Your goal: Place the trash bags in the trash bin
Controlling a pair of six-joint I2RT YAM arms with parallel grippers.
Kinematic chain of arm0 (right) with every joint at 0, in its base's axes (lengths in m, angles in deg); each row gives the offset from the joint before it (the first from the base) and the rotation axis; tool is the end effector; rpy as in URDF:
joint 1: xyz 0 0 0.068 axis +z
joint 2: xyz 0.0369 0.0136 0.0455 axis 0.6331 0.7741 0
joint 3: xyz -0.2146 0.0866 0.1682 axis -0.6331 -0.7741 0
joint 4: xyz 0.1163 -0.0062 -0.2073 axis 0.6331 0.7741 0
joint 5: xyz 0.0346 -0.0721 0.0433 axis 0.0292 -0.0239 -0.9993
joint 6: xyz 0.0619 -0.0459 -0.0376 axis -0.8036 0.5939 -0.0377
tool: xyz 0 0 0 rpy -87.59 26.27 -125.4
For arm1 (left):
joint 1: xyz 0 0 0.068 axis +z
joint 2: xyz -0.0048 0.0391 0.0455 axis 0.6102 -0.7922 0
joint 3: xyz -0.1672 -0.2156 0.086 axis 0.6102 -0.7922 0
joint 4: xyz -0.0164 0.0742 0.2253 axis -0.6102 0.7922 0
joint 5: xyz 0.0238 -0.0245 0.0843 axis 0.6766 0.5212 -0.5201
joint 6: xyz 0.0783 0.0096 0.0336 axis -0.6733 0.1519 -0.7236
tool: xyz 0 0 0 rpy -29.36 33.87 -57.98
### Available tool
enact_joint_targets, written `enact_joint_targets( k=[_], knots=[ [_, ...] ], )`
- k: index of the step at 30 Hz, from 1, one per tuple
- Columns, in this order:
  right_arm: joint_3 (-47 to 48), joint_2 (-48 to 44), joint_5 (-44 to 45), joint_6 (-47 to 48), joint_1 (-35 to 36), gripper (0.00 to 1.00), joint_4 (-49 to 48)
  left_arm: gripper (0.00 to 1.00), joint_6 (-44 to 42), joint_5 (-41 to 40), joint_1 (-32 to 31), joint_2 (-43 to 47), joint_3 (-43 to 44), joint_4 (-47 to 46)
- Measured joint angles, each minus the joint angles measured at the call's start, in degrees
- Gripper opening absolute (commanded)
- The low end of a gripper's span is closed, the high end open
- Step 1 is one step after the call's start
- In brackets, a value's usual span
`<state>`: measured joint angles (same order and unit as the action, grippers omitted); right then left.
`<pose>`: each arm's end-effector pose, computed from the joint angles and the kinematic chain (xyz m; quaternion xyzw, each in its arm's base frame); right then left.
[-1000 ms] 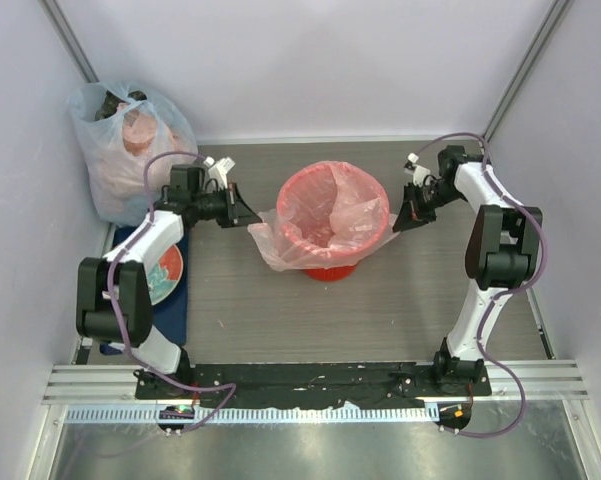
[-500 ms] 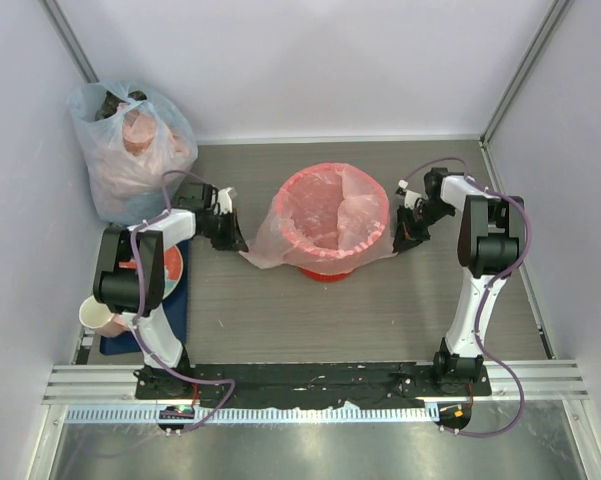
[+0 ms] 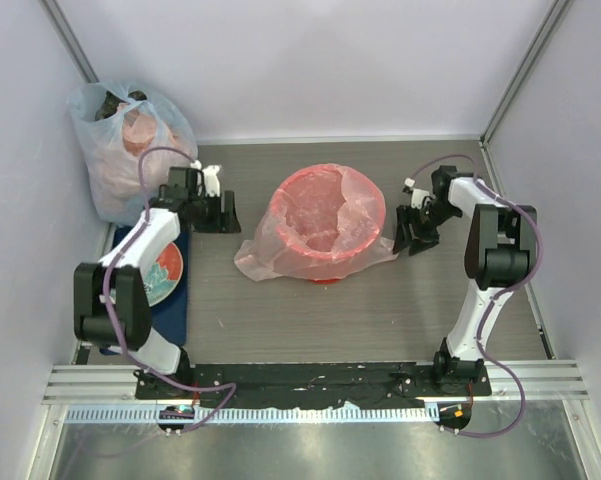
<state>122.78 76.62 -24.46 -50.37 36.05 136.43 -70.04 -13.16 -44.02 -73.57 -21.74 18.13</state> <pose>0.3532 0.0147 0.1504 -0.0886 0.9676 0.2310 0.0496 0.3283 -0.0616 0.2192 0.0433 0.9405 -0.1910 0.2778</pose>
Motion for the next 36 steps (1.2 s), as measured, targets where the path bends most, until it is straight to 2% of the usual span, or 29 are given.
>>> enact_joint_targets(
  k=[2,6,10,14,15,18,20,23,27,33,36],
  knots=[
    [0.0,-1.9,0.2,0.2,-1.3,0.75,1.1,0.78,-1.0,-0.9,0.1,4.3,2.2,1.6],
    [1.6,-6.6,0.0,1.2,-4.0,0.75,5.3,0.67,-5.1,-2.0,0.2,9.8,10.0,4.3],
    [3.9,-8.7,-2.1,1.9,-6.1,0.73,8.4,0.59,-9.8,2.3,-1.4,10.1,19.9,7.0],
    [8.0,-10.9,-7.7,0.7,-6.8,0.71,10.3,0.47,-14.9,4.8,-11.1,3.2,34.8,11.3],
    [9.4,-11.3,-9.3,-0.2,-6.7,0.71,10.3,0.38,-16.0,5.2,-14.3,0.6,38.6,12.6],
    [13.7,-12.0,-12.9,-3.5,-5.9,0.70,9.2,0.27,-18.6,5.3,-21.6,-7.1,47.1,15.7],
    [15.4,-12.8,-14.8,-6.5,-5.2,0.70,7.2,0.26,-20.2,5.0,-25.7,-12.3,50.6,18.1],
    [16.2,-14.2,-16.5,-10.8,-3.9,0.70,4.3,0.24,-22.5,4.3,-29.2,-17.7,50.5,20.7],
    [16.4,-15.0,-17.2,-15.3,-0.2,0.70,0.7,0.22,-24.4,3.5,-32.2,-19.5,43.6,20.8],
    [16.4,-15.0,-16.2,-16.7,5.1,0.67,-0.9,0.15,-26.7,-0.9,-34.7,-21.7,36.0,19.5],
    [16.4,-15.0,-15.0,-16.7,5.6,0.67,-0.9,0.13,-28.1,-4.0,-34.6,-23.1,31.7,19.3]
  ],
)
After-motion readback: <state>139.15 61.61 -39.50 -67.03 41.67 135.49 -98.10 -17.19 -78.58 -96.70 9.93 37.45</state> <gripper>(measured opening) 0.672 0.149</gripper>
